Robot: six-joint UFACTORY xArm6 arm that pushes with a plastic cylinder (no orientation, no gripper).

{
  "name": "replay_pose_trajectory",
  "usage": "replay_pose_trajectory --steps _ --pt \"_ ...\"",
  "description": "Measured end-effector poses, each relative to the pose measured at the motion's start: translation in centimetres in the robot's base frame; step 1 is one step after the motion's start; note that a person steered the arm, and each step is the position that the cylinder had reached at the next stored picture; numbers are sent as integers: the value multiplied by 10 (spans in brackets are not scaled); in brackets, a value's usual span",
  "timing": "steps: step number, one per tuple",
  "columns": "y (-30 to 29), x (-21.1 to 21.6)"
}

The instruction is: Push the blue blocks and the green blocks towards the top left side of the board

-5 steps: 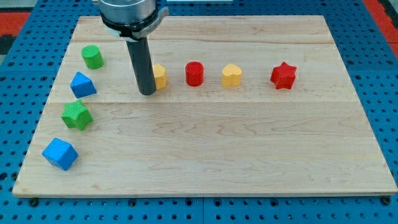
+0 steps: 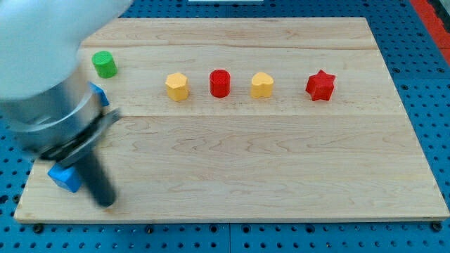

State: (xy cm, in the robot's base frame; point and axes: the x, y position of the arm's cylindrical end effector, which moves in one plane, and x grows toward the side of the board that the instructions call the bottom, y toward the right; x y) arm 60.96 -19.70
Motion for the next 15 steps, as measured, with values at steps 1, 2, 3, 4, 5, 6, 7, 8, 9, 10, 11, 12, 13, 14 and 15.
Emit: replay_pose_trajectory --steps 1,2,3,4,5,6,7,8,9,10,11,12,13,14,15 --pt "-41 8" --pt "-39 -29" --pt "-47 -81" --pt "-41 -106" --pt "-38 -63" --pt "6 -55" --pt "7 -104" --pt "-14 -150" --pt "-15 -125" --pt "-43 -110" --pt "-49 -152" --pt "-48 -190" --pt "-40 -230" --pt "-34 -274" --pt "-32 -236"
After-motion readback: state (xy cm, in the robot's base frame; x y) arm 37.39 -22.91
